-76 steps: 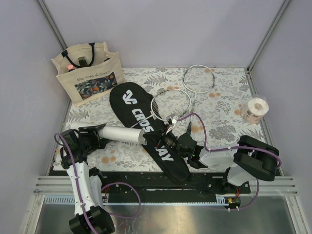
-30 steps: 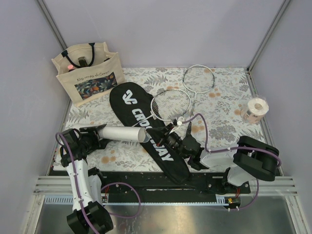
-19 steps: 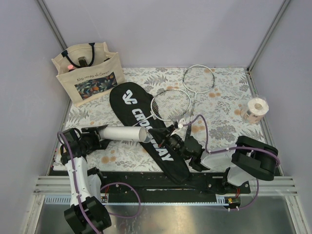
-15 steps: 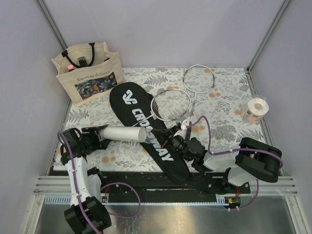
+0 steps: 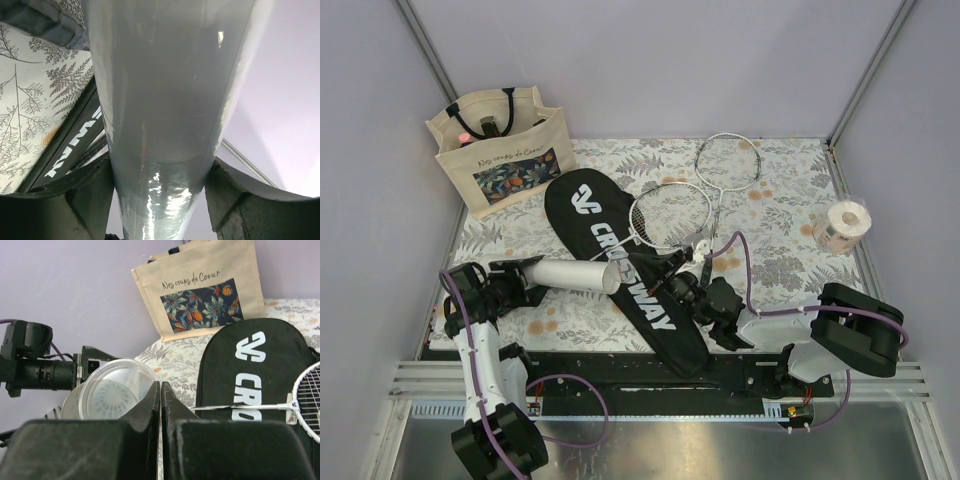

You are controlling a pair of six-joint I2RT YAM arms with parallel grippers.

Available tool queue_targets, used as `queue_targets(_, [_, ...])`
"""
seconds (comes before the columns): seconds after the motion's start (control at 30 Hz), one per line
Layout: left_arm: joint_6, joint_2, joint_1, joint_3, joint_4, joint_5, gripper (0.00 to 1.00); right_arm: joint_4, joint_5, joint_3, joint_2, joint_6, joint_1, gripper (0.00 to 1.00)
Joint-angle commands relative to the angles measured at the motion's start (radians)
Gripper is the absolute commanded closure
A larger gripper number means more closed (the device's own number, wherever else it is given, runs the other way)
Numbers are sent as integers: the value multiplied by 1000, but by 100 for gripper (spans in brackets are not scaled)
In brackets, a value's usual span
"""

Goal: Pack up the badminton gear

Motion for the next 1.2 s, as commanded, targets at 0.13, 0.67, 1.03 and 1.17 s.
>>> queue_targets(0.13, [-91, 16, -3, 48, 23, 114, 49, 195, 12, 71, -9, -50, 10, 100])
queue_targets(0.67, [-313, -15, -4, 28, 36, 72, 48, 197, 167, 226, 118, -142, 57, 100])
queue_targets(1.03, [-361, 23, -3, 45, 71, 49, 48, 195, 249, 217, 140, -174, 74, 100])
queue_targets(1.17, [-353, 37, -3, 48, 71, 37, 48, 193, 264, 236, 160, -190, 77, 100])
